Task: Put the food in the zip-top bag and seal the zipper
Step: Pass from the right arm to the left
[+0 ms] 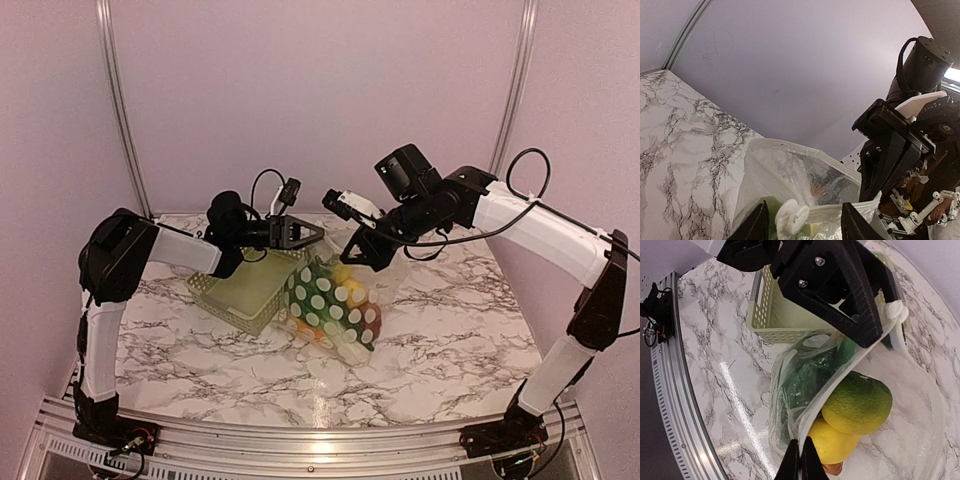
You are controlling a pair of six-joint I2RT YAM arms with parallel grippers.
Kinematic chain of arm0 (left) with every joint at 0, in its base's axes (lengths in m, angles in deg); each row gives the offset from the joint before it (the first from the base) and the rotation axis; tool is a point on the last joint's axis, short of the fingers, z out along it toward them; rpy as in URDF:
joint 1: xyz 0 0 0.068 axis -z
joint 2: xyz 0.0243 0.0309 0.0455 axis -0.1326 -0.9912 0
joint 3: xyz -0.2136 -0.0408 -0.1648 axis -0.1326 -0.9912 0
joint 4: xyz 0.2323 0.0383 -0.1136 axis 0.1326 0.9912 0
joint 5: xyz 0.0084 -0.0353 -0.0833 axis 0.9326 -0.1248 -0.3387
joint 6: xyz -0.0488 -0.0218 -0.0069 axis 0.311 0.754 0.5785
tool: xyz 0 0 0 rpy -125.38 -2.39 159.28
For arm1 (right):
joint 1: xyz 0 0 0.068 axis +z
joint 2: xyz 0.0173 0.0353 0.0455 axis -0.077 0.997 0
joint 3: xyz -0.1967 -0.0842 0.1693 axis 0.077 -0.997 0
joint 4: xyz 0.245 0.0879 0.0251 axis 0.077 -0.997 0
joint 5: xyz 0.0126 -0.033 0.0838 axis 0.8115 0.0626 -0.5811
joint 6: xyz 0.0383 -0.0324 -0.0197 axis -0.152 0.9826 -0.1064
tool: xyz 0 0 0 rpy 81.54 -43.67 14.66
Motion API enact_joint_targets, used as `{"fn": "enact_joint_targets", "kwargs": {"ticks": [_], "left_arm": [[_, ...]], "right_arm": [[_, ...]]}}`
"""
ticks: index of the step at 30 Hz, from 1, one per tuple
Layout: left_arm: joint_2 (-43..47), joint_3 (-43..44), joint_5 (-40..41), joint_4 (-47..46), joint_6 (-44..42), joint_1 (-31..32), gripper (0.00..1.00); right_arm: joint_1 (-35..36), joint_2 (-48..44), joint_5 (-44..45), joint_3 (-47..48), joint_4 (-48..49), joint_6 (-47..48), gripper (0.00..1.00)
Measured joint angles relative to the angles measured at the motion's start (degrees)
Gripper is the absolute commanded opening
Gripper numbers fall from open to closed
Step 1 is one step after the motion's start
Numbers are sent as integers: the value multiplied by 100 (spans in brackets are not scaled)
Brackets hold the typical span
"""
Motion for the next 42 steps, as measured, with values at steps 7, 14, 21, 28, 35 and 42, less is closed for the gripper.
{"fn": "enact_joint_targets", "kwargs": {"ticks": [7, 14, 21, 28, 35, 42], "left_arm": [[2, -293, -101, -181, 13, 39, 37], [0, -494, -96, -535, 319, -63, 29], [0, -529, -98, -732, 590, -125, 24], [9, -723, -96, -800, 595, -142, 15], [120, -863, -142, -529, 256, -173, 1], [595, -866, 26, 343, -284, -199, 0]], "right_arm": [[0, 0, 57, 0, -92, -15, 1], [0, -2, 195, 2, -129, -33, 1], [0, -2, 315, 11, -164, -55, 0], [0, -2, 428, 120, -201, -74, 1], [-2, 0, 450, 120, -197, -92, 7], [-136, 0, 623, 120, -140, -188, 35]]}}
